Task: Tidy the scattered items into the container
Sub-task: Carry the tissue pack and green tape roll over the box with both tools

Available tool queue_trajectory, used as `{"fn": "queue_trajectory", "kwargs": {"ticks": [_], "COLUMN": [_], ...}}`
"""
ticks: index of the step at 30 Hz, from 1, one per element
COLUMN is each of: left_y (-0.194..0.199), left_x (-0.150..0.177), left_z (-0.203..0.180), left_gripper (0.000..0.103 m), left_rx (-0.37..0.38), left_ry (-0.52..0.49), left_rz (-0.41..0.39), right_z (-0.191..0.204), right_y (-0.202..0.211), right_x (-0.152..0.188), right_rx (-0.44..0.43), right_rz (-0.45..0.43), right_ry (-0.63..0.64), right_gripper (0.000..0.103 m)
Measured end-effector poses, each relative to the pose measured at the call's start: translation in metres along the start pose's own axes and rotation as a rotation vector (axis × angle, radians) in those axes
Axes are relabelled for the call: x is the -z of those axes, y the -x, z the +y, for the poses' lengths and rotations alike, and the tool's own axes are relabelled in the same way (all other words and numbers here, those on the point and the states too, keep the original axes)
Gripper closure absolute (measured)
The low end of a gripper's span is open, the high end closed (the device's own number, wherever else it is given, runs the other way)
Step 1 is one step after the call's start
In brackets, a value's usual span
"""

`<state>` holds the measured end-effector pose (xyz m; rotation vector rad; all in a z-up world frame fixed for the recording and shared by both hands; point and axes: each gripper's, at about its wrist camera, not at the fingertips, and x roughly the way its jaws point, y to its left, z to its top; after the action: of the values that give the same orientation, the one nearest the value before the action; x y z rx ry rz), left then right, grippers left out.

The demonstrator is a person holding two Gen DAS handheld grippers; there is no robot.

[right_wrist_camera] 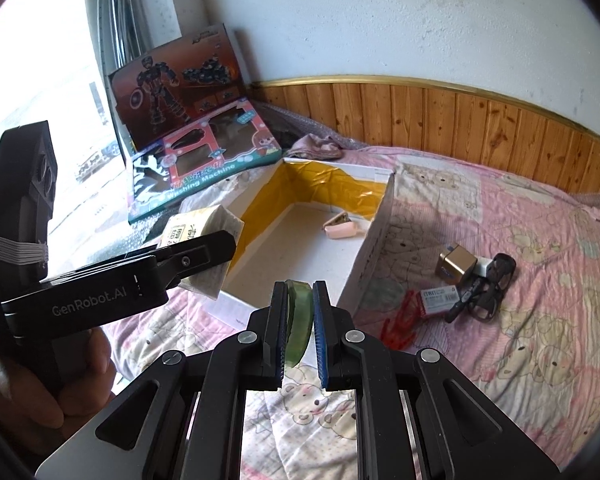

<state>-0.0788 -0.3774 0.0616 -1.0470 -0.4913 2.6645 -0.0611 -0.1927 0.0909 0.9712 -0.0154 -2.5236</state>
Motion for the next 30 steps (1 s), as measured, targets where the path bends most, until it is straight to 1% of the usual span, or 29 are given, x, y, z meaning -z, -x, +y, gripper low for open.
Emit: {"fn": "queue_trajectory", "kwargs": {"ticks": [11, 30], "left_y": [-0.016, -0.053], "left_x": [-0.022, -0.054], "left_z": [0.013, 0.038], "left_gripper": [0.030, 0.030], "left_rx": [-0.058, -0.106], "left_ry": [-0.014, -0.006], "left_rz": [0.009, 0.053], "right_z": [0.008, -0.004], "right_y": [-0.029, -0.082], "right_x": [-0.027, -0.074], "right_rx": [-0.043, -0.085], "right_rz": [0.028, 0.079], "right_ry": [0.047, 0.064], "right_gripper": [0.091, 0.091]}}
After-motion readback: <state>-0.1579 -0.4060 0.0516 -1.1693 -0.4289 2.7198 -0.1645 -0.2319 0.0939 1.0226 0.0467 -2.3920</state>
